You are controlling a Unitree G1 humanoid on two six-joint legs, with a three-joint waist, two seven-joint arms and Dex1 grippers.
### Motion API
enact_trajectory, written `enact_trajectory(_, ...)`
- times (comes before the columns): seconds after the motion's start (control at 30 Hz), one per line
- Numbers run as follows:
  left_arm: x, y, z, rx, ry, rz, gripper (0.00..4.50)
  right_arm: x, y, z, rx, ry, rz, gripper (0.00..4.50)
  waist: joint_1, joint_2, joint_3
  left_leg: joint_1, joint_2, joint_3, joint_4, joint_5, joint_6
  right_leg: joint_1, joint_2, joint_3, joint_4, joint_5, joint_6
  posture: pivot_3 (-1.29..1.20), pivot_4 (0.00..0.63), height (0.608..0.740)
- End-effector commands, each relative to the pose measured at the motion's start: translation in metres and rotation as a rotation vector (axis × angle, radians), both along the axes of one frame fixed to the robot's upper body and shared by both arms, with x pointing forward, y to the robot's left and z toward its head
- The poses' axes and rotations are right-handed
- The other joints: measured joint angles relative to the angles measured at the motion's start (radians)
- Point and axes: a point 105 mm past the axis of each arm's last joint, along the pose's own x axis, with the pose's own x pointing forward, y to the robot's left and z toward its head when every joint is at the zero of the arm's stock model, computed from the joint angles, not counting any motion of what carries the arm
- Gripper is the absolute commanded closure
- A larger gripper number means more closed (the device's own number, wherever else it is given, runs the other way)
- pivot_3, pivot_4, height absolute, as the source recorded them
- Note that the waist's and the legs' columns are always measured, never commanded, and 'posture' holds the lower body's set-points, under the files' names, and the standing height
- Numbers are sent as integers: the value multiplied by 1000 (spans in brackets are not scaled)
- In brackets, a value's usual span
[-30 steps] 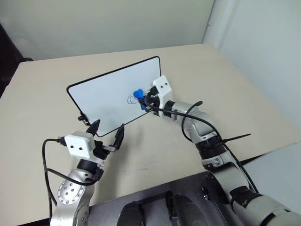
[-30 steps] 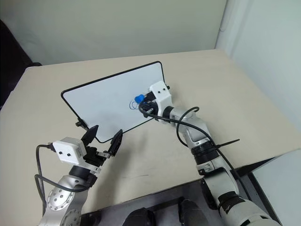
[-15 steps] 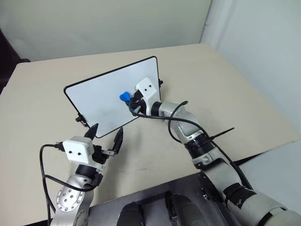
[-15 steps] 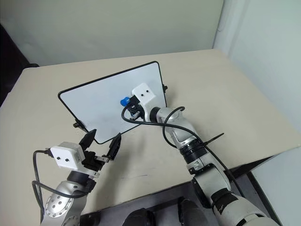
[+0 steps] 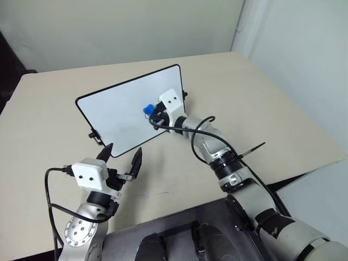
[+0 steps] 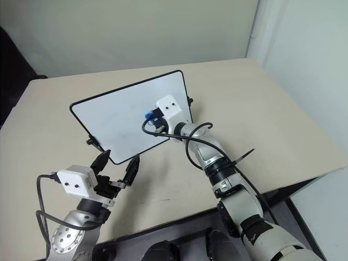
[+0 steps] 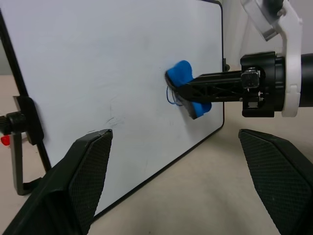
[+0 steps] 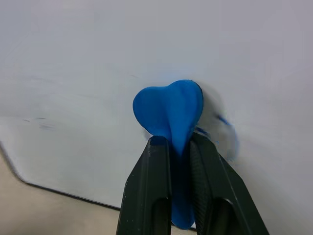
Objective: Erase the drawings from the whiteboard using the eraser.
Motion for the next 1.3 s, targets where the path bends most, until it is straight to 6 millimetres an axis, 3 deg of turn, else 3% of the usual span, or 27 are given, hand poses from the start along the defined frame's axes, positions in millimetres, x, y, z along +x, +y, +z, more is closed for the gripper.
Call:
enact_trajectory(0.03,-2,-4,12,11,-53,-18,0,20,-28,6,-6,-27,-153,4276,1,0,0,0,0,0,0,1,0,0,0,0,0,0,0,0,150,735)
enact_trajectory(0.2,0,-4,13,11,-54,-25,0,25,-36,-2,-33,-14,-195,4276,1,0,0,0,-1,0,1,1,0,-1,0,0,-1,2,-1,0,150,735)
enact_trajectory(0.4,3,-5,13,12,-56,-35,0,5,-4,10,-20,-63,-40,4276,-9,0,0,-1,-1,0,-1,-3,-5,-7,0,-1,2,5,2,0,150,735)
enact_trajectory(0.63,6,-5,12,14,-56,-39,0,-29,34,24,-5,-112,159,4276,-28,0,0,-2,0,0,-5,-8,-10,-15,2,-1,11,1,-10,0,150,735)
enact_trajectory(0.9,5,-7,11,15,-57,-35,0,-54,68,12,-43,-76,294,4276,-19,-1,0,0,0,0,-2,-8,-8,-13,1,-2,9,0,-9,0,150,735)
enact_trajectory(1.1,3,-8,12,20,-60,-31,0,-53,75,11,-41,-56,293,4276,-14,-3,-1,1,0,0,0,-9,-8,-12,0,-2,10,0,-9,0,150,735)
enact_trajectory(1.3,2,-7,11,18,-59,-27,0,-24,53,15,1,-25,144,4276,-13,-3,-2,1,0,0,-1,-8,-8,-12,1,-2,12,1,-11,0,150,735)
